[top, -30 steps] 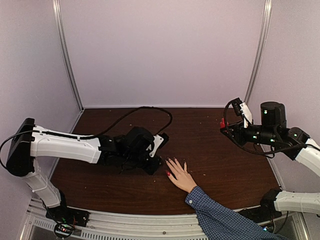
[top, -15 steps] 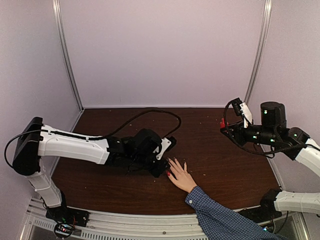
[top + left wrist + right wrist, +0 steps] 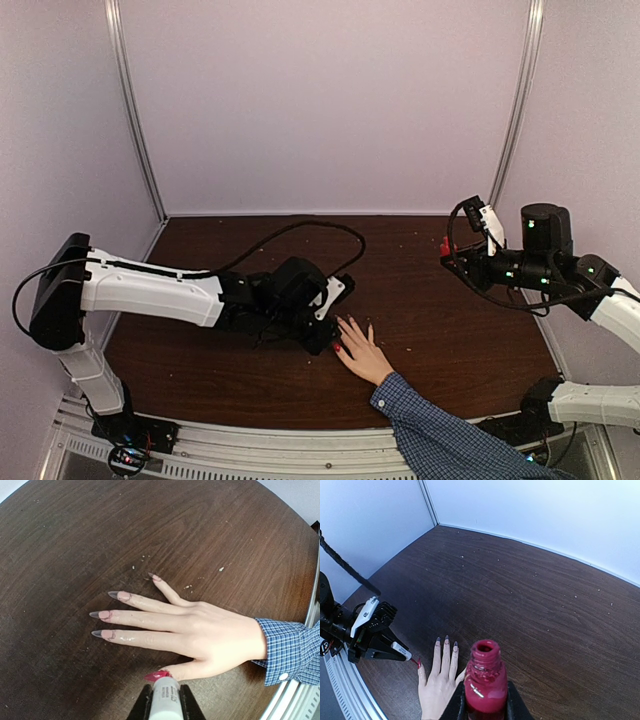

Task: Paint the nails
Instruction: Paint the nail with the hand.

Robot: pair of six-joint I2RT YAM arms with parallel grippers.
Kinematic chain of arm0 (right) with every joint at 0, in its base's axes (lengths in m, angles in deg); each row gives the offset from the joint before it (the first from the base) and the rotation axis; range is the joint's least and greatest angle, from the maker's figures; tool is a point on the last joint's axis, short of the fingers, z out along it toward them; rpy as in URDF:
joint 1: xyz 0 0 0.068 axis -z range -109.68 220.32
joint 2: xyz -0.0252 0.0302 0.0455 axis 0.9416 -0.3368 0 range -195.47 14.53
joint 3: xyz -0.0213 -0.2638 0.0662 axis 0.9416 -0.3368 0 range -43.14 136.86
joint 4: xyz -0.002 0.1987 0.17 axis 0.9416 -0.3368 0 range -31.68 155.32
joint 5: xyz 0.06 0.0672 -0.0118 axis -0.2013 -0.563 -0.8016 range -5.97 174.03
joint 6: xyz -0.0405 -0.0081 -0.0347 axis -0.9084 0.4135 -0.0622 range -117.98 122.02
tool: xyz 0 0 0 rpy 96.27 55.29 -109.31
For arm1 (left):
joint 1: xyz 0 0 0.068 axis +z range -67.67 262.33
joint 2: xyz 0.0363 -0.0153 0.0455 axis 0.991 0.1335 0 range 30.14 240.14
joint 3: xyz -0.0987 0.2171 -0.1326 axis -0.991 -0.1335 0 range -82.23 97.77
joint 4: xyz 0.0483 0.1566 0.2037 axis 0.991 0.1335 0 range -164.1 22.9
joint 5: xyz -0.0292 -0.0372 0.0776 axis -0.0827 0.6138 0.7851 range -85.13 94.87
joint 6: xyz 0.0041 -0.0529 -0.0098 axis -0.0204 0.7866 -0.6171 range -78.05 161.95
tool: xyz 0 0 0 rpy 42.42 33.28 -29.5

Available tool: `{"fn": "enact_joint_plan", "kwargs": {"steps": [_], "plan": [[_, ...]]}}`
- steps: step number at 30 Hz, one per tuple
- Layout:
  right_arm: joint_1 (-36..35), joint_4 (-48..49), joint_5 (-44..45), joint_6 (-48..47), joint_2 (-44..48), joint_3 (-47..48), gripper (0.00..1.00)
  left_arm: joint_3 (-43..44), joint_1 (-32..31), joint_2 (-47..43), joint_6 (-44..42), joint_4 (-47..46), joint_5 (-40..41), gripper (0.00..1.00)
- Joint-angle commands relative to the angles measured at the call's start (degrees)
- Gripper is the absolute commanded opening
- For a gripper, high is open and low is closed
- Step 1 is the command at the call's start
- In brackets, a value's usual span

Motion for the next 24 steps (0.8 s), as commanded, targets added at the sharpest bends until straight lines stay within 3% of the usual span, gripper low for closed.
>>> {"fn": "enact_joint_plan", "kwargs": {"steps": [1, 24], "plan": [[0.4, 0.44, 0.42, 0.03, 0.45, 0.16, 0.0, 1.37, -0.11, 1.26, -0.2, 0.19, -0.15, 0.0], [0.42, 0.36, 0.41, 0.02, 0.28, 0.16, 0.0, 2.66, -0.11, 2.22, 0.22, 1.49, 0.98, 0.0]]}}
